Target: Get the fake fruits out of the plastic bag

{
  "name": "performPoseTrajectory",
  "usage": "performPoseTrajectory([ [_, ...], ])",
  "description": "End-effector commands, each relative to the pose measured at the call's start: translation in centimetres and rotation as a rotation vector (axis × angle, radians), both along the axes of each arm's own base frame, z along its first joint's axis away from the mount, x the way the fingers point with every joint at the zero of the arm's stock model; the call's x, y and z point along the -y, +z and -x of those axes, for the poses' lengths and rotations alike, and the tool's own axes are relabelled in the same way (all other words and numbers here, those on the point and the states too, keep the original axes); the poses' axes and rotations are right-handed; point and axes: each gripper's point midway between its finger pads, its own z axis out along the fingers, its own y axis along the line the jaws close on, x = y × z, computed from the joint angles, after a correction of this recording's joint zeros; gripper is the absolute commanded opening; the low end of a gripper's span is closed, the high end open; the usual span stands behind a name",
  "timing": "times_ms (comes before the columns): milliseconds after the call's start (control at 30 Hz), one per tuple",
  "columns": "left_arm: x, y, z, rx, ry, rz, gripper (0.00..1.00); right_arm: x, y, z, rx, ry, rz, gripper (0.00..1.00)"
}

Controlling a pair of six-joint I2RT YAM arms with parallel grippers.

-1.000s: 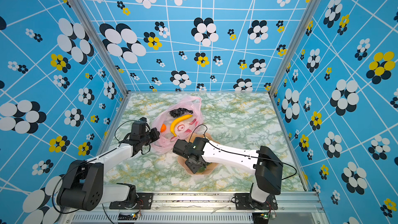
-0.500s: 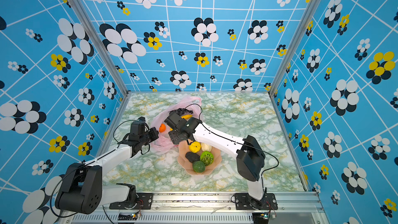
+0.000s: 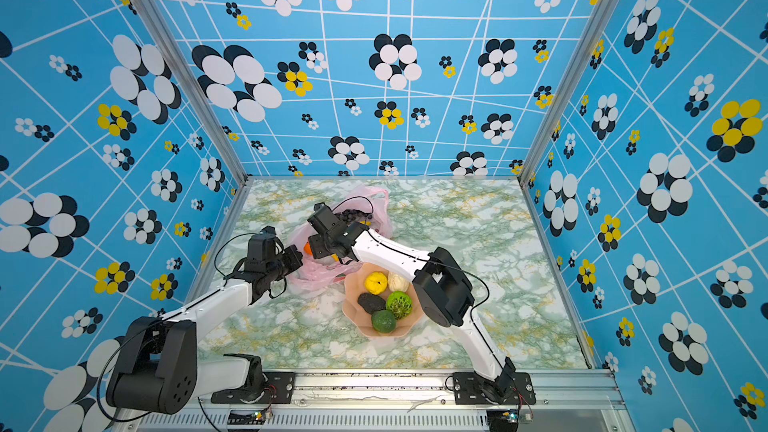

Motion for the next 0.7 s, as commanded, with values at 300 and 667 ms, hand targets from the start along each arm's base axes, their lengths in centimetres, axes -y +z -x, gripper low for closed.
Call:
performPoseTrajectory([
  [300,-1.5,-0.1,0.1,0.021,0.058,0.03,0.0,-5.4,-2.9,-2.3,0.127,0.198,0.011,0.59],
  [667,-1.7,-0.7,-0.1,0.008,0.065,0.039,0.0,-7.1,-3.8,-3.5,0.213,0.261,0.019,0.54],
])
